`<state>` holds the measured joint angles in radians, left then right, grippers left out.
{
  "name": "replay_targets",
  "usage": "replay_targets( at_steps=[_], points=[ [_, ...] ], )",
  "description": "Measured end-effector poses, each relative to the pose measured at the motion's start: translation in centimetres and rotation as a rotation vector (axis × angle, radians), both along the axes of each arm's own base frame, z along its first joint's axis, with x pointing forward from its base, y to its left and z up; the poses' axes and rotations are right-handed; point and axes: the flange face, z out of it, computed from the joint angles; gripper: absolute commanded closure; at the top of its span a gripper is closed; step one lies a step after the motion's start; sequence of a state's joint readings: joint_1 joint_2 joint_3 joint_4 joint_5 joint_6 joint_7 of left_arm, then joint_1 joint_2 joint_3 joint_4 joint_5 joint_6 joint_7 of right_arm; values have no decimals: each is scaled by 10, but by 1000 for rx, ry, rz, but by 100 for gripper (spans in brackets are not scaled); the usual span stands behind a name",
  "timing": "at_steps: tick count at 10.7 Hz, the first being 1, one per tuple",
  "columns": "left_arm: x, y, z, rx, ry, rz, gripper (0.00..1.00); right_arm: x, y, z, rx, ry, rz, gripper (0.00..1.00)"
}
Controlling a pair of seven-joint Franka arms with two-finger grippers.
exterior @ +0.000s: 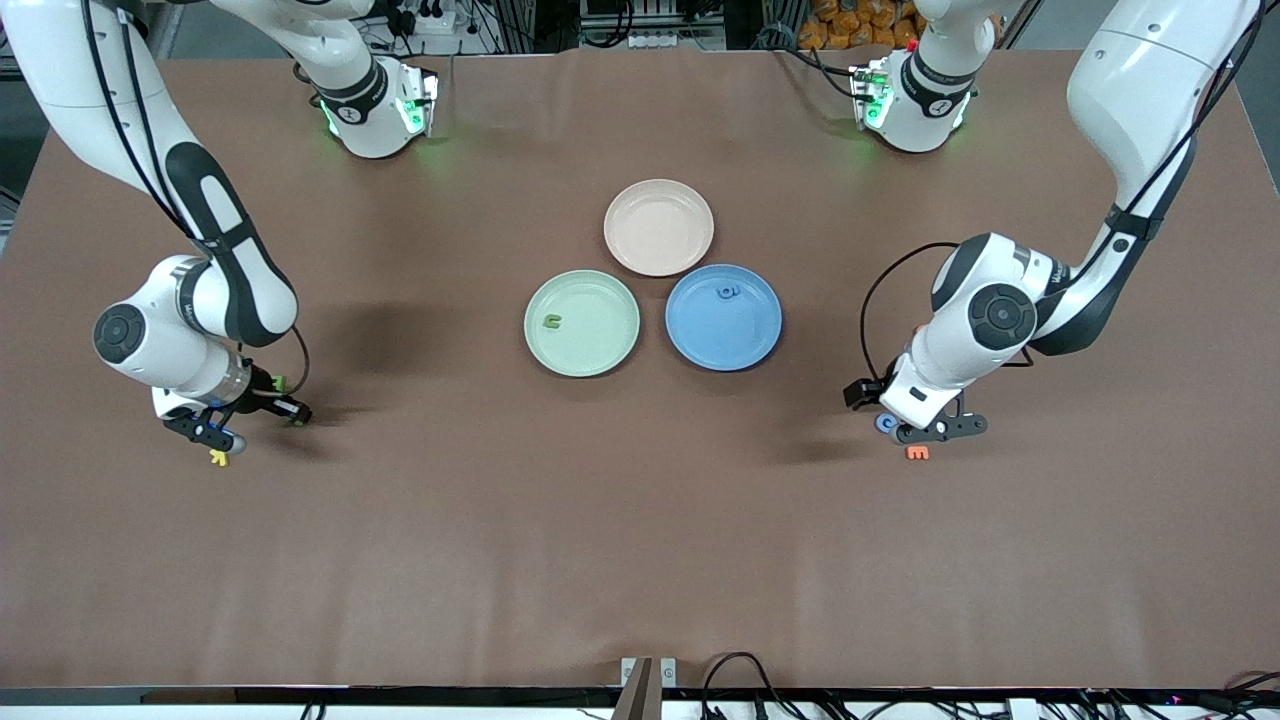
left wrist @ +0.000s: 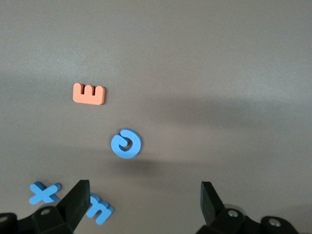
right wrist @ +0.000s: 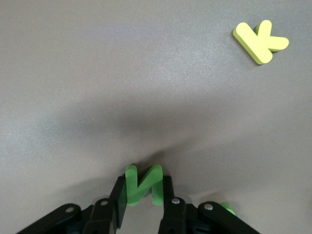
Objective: Sort letters by color into matching plates
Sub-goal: 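Grip the green N with the right gripper while the left gripper descends, then lift the N with the right gripper while the left gripper grasps the c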
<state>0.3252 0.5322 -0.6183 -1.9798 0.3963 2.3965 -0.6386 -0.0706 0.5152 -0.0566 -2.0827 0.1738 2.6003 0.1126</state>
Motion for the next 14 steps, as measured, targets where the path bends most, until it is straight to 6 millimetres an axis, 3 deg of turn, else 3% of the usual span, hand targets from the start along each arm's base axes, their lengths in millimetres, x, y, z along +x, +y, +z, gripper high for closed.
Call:
replay_targets(
  at_steps=[3,8,11,14],
  points=[
    [1,4,-17,15,-16,-37,4,3,8,1,4,-13,12,90],
    [2,7,-40,17,-37,-76,13,9,73,30,29,0,89,90],
    [4,15,-49,35,-36,-84,18,3,135,52,41,45,65,90],
    [3,17,-52,40,-33,-88,24,-18,226,72,39,97,42,90]
  ],
)
